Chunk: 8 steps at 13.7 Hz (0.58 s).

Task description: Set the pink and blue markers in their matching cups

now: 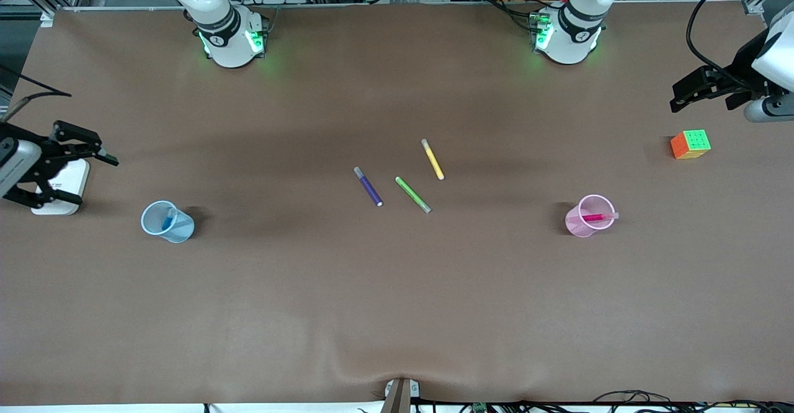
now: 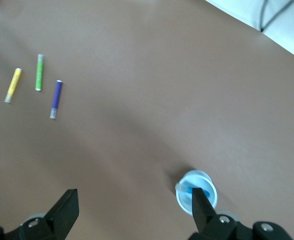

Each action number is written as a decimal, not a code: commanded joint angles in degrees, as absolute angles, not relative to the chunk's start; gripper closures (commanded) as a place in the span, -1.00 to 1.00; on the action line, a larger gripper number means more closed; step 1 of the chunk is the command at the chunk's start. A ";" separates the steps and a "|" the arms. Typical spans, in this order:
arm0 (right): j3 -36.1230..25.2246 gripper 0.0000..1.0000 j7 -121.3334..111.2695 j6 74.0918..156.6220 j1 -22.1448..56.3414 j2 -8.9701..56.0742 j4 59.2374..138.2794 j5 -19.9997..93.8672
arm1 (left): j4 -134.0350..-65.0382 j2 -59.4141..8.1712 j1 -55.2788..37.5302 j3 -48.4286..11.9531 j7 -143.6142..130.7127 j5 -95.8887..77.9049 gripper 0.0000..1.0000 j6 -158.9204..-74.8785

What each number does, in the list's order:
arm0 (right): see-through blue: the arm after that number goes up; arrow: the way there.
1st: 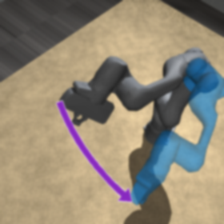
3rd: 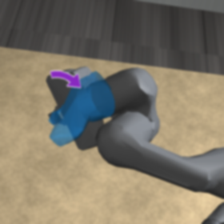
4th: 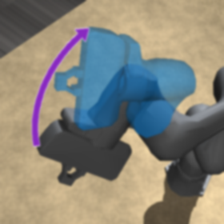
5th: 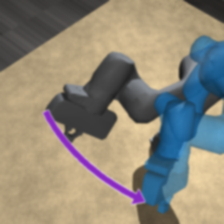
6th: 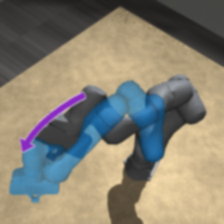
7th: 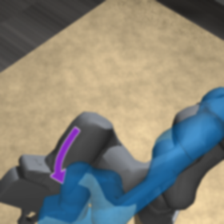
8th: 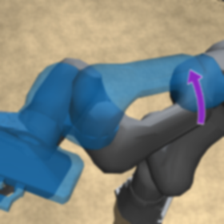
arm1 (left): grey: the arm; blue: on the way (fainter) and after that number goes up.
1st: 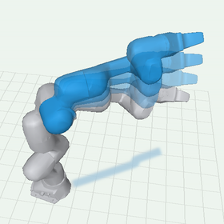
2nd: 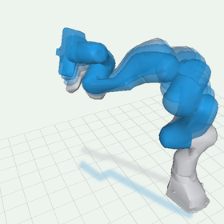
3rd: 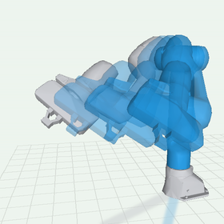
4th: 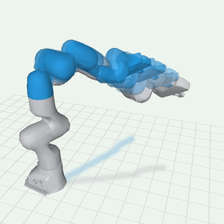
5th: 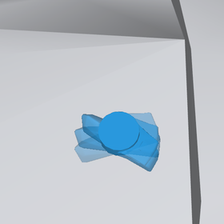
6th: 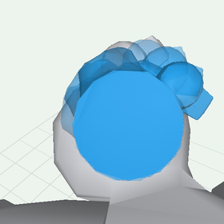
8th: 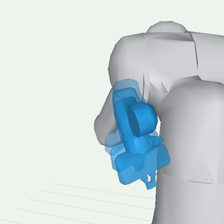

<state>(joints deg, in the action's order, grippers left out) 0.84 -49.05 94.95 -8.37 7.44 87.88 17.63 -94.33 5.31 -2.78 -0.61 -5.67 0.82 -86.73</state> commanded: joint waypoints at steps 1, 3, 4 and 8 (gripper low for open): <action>-1.48 -1.00 -41.78 94.31 -5.72 3.79 88.77 14.07 | -92.81 4.83 -2.46 -0.62 -4.40 0.00 -1.00 -84.82; -4.90 -1.00 -34.58 94.22 -1.34 2.38 88.95 12.40 | -92.72 5.10 -2.46 -0.79 -4.22 0.00 -1.00 -84.38; -6.14 -1.00 -30.45 93.52 0.68 1.59 88.95 10.65 | -92.55 5.10 -2.55 -0.79 -4.31 0.00 -1.00 -84.38; -6.24 -1.00 -13.74 88.26 1.85 -1.05 88.86 5.81 | -92.20 5.01 -2.37 -0.70 -4.22 0.00 -1.00 -84.20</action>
